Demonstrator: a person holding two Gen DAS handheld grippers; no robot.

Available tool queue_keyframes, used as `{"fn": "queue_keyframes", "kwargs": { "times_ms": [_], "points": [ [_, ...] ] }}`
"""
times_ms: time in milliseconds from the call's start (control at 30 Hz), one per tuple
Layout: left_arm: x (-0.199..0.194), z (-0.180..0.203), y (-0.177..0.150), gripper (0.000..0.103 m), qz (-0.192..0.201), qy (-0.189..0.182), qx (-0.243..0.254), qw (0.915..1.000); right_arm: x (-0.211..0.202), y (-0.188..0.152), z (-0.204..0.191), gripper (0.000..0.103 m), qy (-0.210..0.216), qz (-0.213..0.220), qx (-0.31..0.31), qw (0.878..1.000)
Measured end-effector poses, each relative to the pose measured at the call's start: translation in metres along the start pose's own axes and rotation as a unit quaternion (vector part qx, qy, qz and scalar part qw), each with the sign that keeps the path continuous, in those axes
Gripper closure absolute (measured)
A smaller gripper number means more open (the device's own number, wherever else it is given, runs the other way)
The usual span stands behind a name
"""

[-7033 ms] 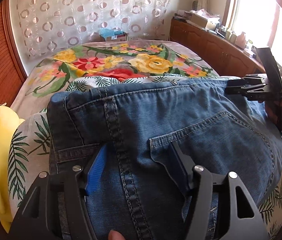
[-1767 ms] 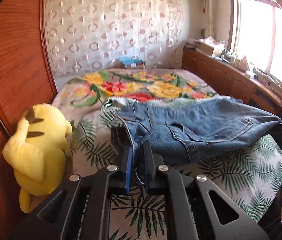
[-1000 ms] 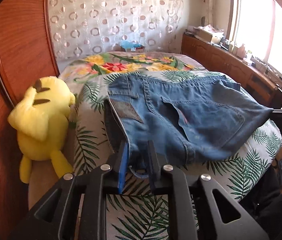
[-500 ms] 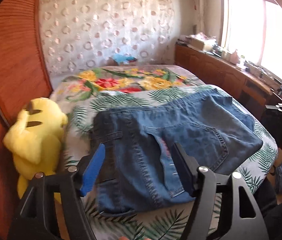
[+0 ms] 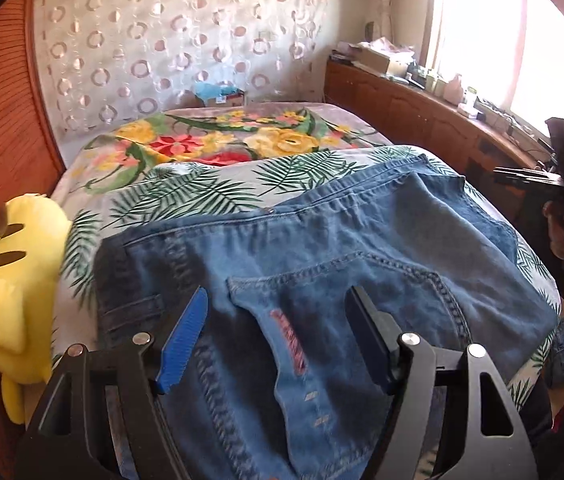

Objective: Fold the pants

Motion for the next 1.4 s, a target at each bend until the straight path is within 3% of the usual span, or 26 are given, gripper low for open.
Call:
{"fn": "queue_keyframes", "kwargs": {
  "times_ms": [300, 600, 800, 1000, 1100, 1233, 1400],
  "points": [
    [0.033, 0.0, 0.035, 0.031, -0.02, -0.022, 0.005, 0.9995, 0.059, 0.042, 0.007, 0.058, -0.031, -0.047, 0.001, 0.998],
    [0.077, 0.004, 0.063, 0.031, -0.072, 0.014, 0.063, 0.9953, 0.077, 0.053, 0.01, 0.058, -0.029, -0.073, -0.02, 0.997],
    [0.091, -0.002, 0.074, 0.032, -0.085, 0.034, 0.071, 0.9933, 0.078, 0.056, 0.015, 0.058, -0.028, -0.075, -0.018, 0.997],
    [0.108, -0.007, 0.069, 0.032, -0.124, 0.044, 0.082, 0.9879, 0.079, 0.052, 0.014, 0.058, -0.034, -0.08, -0.021, 0.996],
    [0.108, -0.008, 0.067, 0.039, -0.125, 0.047, 0.077, 0.9881, 0.08, 0.052, 0.015, 0.066, -0.039, -0.079, -0.022, 0.996],
    [0.102, -0.01, 0.067, 0.059, -0.117, 0.053, 0.077, 0.9888, 0.077, 0.051, 0.019, 0.095, -0.05, -0.076, -0.025, 0.996],
    [0.096, -0.008, 0.06, 0.078, -0.119, 0.068, 0.106, 0.9848, 0.064, 0.05, 0.019, 0.1, -0.045, -0.058, -0.024, 0.997]
  ]
}}
Point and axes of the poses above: each gripper's, at about its wrist camera, not at the fingertips, and x roughly the way its jaws point, z to its right, y to its top, the point moved 5 cm from there along x, roughly the way its jaws point, and after that the axes turned 11 degrees about -z, right-handed, at the moved point
